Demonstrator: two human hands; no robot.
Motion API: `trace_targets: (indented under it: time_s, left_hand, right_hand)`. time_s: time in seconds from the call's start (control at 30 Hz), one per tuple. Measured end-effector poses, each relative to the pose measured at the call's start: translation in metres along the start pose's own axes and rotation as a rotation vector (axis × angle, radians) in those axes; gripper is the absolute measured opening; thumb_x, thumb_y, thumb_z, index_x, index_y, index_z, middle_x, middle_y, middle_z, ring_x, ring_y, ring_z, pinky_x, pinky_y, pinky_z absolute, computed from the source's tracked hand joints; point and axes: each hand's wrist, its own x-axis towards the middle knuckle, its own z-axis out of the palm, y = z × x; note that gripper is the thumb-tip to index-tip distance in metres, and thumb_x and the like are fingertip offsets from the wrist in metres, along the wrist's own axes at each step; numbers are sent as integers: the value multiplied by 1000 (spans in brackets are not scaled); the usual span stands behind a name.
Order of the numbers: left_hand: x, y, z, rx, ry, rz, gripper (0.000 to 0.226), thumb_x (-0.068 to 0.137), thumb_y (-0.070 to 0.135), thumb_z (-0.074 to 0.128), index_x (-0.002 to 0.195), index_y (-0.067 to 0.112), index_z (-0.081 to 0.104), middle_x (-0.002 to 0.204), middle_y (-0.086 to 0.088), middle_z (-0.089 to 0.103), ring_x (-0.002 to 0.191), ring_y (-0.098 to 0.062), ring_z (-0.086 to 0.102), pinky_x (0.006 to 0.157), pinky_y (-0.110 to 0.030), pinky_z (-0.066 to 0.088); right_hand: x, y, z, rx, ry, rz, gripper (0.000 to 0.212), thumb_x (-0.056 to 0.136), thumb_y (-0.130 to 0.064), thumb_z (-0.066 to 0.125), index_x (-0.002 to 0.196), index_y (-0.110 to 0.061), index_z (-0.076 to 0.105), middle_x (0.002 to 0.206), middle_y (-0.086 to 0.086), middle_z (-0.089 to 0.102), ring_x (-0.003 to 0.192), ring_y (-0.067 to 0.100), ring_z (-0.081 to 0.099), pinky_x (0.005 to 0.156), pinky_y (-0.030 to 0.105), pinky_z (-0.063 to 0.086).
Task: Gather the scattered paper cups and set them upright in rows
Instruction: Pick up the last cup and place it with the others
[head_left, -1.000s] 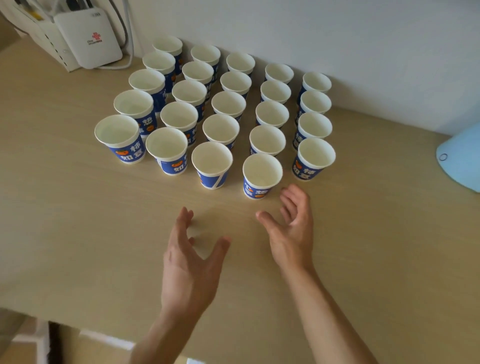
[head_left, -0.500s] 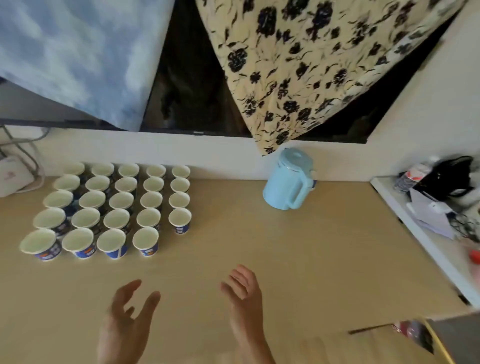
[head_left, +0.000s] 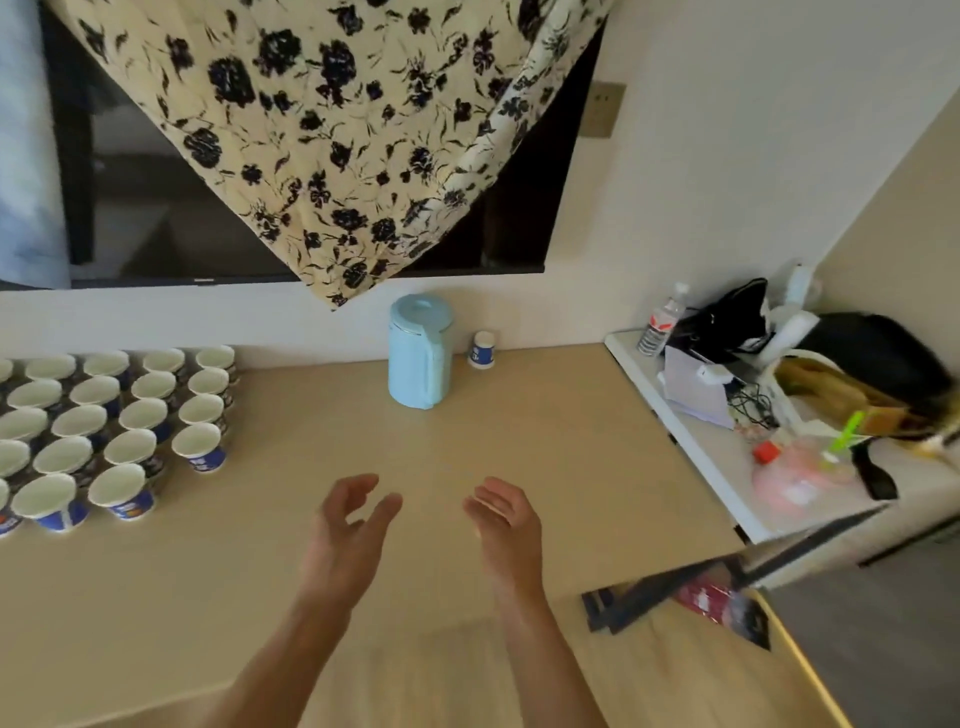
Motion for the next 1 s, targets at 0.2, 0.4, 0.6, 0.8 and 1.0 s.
trace_targets:
  time_s: [0.2,0.4,0.6,0.8,1.0]
  left_hand:
    - [41,26,77,5,-106,17,28,89,21,74,116,15,67,115,1,68,112,-14,60,89,-25,42]
    - [109,35,137,-23,-167,-64,23,89,23,74,110,20,67,112,2,69,112,-16,63,95,-31,47]
    - [163,41,163,-20,-122,-118,24,87,28,76,109,23,68,110,9,69,108,-7,63,85,-23,44]
    - [188,36,196,22,-26,-231,27,87,30,74,111,21,67,111,7,68,109,-11,62,92,-26,46]
    - [215,32,227,-10,186,-358,25,87,26,75,110,20,68,111,6,69,111,-13,63,99,-37,51]
  right_hand:
    - [55,-21,-37,-27,80,46,37,88,1,73,124,2,62,118,17,69,103,18,65,102,40,51]
    - [135,-27,-46,-93,129,87,38,88,1,73,124,3,62,118,21,69,106,23,65,106,45,50]
    - [226,-41,-44,-240,69,87,39,87,0,74,124,1,61,116,23,70,96,20,66,96,37,53]
    - [339,-37,-10,-713,-45,-90,58,86,-19,76,137,-11,49,130,10,53,103,20,61,87,27,47]
    - [468,-16,44,-1129,-295,-240,63,85,-22,74,139,-11,43,137,12,42,127,33,49,89,40,47]
